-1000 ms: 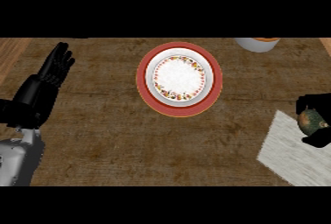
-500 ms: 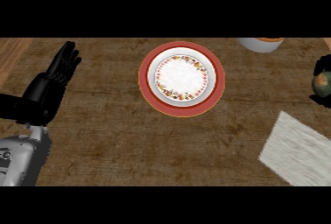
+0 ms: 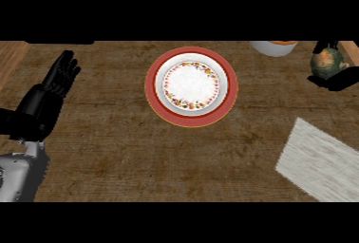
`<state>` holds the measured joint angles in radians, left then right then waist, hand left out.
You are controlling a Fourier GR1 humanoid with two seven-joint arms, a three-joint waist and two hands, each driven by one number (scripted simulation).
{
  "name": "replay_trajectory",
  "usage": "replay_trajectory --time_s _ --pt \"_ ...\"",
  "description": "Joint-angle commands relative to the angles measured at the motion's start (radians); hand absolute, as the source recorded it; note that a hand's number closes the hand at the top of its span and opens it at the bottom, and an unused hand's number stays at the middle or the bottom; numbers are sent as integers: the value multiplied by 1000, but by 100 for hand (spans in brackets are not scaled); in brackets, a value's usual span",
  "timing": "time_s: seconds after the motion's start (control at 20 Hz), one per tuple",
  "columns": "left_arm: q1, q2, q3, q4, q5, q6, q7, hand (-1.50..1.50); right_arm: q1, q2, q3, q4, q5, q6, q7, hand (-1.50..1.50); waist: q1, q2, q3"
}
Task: Pick the squash from the placemat and place it in the plate
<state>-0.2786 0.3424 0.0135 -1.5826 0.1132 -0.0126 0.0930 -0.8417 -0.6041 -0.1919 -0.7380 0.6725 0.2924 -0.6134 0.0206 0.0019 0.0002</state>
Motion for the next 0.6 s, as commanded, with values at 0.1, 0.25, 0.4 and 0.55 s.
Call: replay_trajectory --time_s 0.1,0.25,0.4,0.55 --pt "39 -18 6 -12 -26 5 -16 0 -62 97 28 -105 -50 101 79 150 -16 -4 -1" --pt "43 -21 14 -35 -26 -5 -12 0 -95 128 40 -82 -40 87 93 150 -9 -2 0" --pt "54 1 36 -41 -5 -31 -6 0 -110 246 75 -186 -53 103 245 150 -12 -5 -1" --pt "-17 -15 25 -74 -13 3 91 0 -146 332 89 -193 -62 91 320 150 -12 -6 0"
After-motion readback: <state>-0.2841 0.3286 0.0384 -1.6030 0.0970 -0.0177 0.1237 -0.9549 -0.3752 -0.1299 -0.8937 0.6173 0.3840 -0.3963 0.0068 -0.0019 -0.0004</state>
